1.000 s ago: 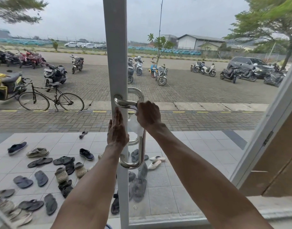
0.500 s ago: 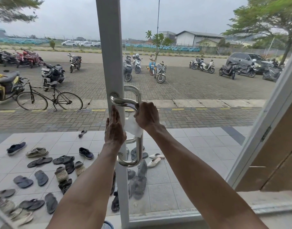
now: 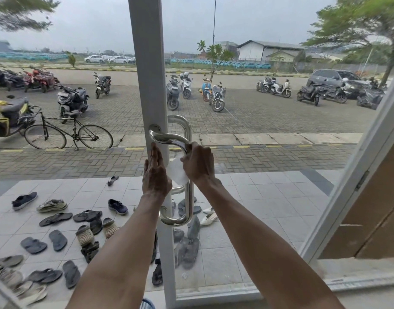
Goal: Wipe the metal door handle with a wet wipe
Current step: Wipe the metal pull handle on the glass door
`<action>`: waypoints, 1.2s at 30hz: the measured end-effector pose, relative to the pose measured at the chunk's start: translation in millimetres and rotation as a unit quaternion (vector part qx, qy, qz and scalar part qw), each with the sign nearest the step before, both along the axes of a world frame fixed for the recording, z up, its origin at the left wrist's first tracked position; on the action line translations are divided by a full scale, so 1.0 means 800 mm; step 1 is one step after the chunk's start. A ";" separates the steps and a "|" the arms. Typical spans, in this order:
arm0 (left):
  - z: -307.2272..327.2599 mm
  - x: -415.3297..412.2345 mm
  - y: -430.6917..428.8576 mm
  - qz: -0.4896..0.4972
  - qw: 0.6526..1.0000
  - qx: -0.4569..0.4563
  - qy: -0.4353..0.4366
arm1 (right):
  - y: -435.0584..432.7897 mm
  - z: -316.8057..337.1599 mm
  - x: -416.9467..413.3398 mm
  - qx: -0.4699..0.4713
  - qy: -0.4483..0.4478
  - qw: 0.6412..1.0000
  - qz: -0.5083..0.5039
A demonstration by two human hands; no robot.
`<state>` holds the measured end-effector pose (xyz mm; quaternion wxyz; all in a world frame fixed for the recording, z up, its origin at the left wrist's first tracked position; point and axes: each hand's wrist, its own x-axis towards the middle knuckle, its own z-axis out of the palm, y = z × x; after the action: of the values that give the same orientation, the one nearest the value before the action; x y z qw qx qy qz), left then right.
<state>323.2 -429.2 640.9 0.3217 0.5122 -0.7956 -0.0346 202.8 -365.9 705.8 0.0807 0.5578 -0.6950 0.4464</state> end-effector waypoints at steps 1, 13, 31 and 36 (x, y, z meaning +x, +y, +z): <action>0.000 0.000 0.000 0.000 1.000 0.000 0.000 | 0.000 -0.002 0.002 -0.014 0.014 1.000 -0.004; 0.001 0.003 0.000 -0.003 1.000 -0.003 -0.003 | -0.015 -0.034 0.014 -0.074 -0.096 0.993 -0.004; -0.006 0.006 -0.007 -0.002 1.000 -0.015 -0.013 | -0.055 -0.057 0.017 -0.033 -0.312 0.949 -0.006; -0.006 0.004 -0.004 0.004 1.000 -0.015 -0.009 | -0.054 -0.050 0.015 -0.018 -0.357 0.934 0.015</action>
<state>326.3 -432.7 636.1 0.3223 0.5104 -0.7971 -0.0165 214.6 -408.9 666.0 -0.1693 0.3706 -0.6617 0.6294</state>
